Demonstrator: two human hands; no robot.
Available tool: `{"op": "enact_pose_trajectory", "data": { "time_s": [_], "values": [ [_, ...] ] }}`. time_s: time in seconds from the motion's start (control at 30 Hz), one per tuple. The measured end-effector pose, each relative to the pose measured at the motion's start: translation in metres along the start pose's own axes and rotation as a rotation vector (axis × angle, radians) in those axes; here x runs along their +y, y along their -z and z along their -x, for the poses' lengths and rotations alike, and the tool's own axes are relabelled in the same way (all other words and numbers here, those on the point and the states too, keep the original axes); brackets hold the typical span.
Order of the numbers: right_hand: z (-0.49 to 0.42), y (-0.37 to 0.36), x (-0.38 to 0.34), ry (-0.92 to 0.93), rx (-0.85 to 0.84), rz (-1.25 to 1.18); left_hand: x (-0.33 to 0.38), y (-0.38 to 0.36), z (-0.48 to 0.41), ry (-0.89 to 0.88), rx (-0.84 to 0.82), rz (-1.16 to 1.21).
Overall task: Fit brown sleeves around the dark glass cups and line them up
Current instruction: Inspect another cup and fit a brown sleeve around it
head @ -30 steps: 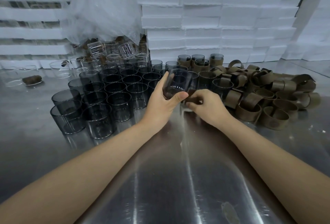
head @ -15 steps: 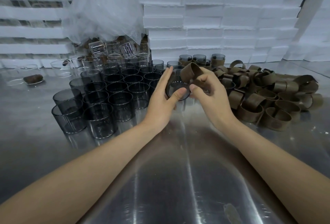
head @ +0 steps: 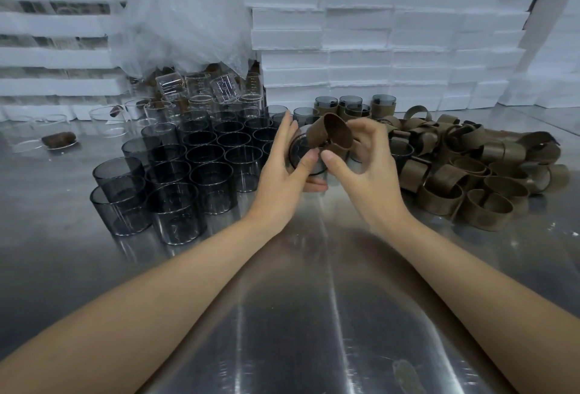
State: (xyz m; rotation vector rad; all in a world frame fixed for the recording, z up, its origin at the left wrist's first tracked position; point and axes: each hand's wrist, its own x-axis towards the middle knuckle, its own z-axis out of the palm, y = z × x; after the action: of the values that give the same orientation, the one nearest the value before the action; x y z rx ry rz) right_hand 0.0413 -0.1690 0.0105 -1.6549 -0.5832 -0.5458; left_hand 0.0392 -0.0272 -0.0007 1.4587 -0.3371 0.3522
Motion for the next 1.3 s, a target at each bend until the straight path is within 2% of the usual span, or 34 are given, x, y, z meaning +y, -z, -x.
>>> {"op": "enact_pose_trajectory", "data": {
  "time_s": [0.2,0.37,0.53,0.7,1.0,1.3],
  "values": [
    [-0.0030,0.0039,-0.0038,0.084,-0.057,0.170,0.0050,0.0011,-0.0023,0.145,0.008,0.169],
    [-0.0012,0.0031,-0.0077,0.164,-0.103,0.280,0.0089,-0.0018,0.0025,0.066,-0.017,0.080],
    [-0.0004,0.0039,-0.0068,0.167,-0.163,0.212,0.0051,-0.0007,0.0024,0.025,0.003,0.027],
    [-0.0008,0.0024,-0.0049,0.078,-0.096,0.051,0.0067,-0.0024,0.0036,0.035,-0.041,0.050],
    [-0.0006,0.0015,-0.0043,0.029,-0.005,0.076,0.0076,-0.0038,0.0034,0.068,-0.042,0.061],
    [-0.0028,0.0019,-0.0022,0.004,0.006,0.152,0.0087,-0.0041,0.0022,0.119,-0.048,0.078]
  ]
}}
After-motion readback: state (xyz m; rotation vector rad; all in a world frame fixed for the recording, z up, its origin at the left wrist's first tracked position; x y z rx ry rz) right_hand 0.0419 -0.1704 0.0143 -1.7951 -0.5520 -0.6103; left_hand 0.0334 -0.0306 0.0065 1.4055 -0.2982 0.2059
